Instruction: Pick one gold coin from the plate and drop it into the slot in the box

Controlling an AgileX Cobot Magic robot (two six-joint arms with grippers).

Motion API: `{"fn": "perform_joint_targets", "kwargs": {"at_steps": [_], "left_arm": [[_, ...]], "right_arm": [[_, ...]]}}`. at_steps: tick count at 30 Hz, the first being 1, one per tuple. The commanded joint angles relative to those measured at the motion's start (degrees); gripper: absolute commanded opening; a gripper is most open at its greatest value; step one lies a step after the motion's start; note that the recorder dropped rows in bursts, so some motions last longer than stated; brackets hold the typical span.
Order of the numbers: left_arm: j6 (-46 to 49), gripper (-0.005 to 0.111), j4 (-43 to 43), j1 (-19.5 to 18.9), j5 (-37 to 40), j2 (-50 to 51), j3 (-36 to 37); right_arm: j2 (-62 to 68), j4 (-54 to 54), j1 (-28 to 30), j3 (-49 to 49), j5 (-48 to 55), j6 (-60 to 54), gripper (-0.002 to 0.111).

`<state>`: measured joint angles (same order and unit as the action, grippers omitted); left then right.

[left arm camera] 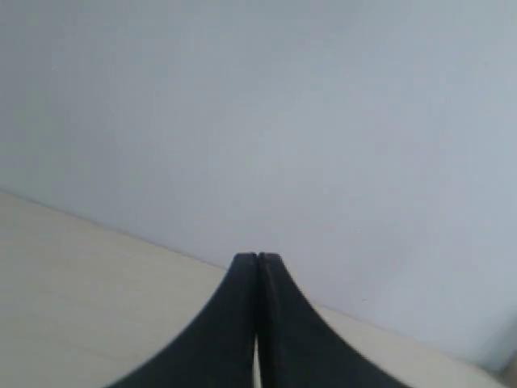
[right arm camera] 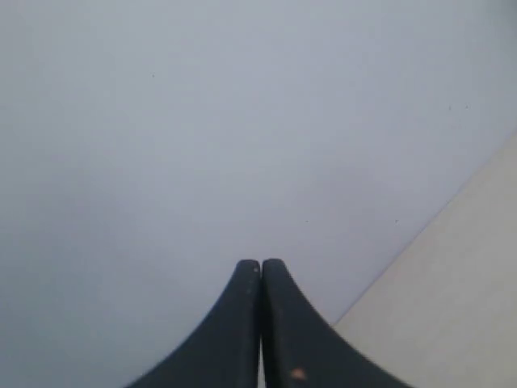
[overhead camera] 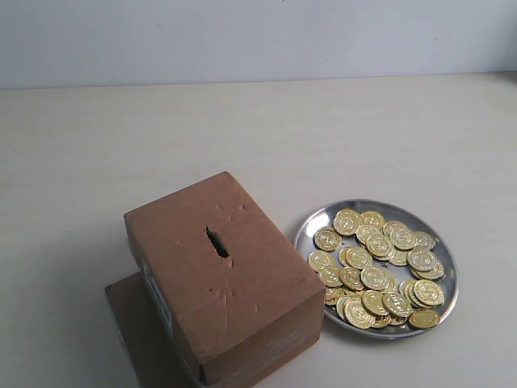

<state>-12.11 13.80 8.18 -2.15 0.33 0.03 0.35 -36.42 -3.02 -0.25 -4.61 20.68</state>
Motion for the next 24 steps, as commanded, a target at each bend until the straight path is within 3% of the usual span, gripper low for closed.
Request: {"fn": "perform_joint_targets", "kwargs": {"at_steps": [1, 11, 13, 15, 17, 20, 24], "left_arm": [[-3.51, 0.000, 2.43, 0.39, 0.62, -0.33, -0.03], [-5.31, 0.000, 5.97, 0.39, 2.87, -0.33, -0.03], [-8.26, 0.000, 8.21, 0.39, 2.93, -0.33, -0.03], [-9.64, 0.000, 8.96, 0.39, 3.08, -0.33, -0.35], [-8.46, 0.000, 7.34, 0.52, 5.67, -0.33, -3.14], [0.34, 0.000, 2.74, 0.62, 14.17, -0.18, -10.90], [29.56, 0.000, 3.55, 1.29, 22.59, 6.19, -22.21]], "right_arm": [[-0.35, -1.22, 0.31, 0.25, -1.32, 2.04, 0.000], [-0.35, -0.02, 0.31, 0.25, 2.16, 1.92, 0.000], [-0.35, 1.50, 0.31, 0.25, 6.59, 0.88, 0.000], [-0.35, 5.27, -0.80, -1.58, 15.66, -6.24, 0.000], [-0.35, 1.87, -3.18, -6.11, 24.32, -15.77, 0.000], [-0.26, -1.65, -6.40, -14.65, 30.21, -28.41, 0.000], [9.58, 5.63, -8.14, -30.03, 35.98, -29.48, 0.000]]}}
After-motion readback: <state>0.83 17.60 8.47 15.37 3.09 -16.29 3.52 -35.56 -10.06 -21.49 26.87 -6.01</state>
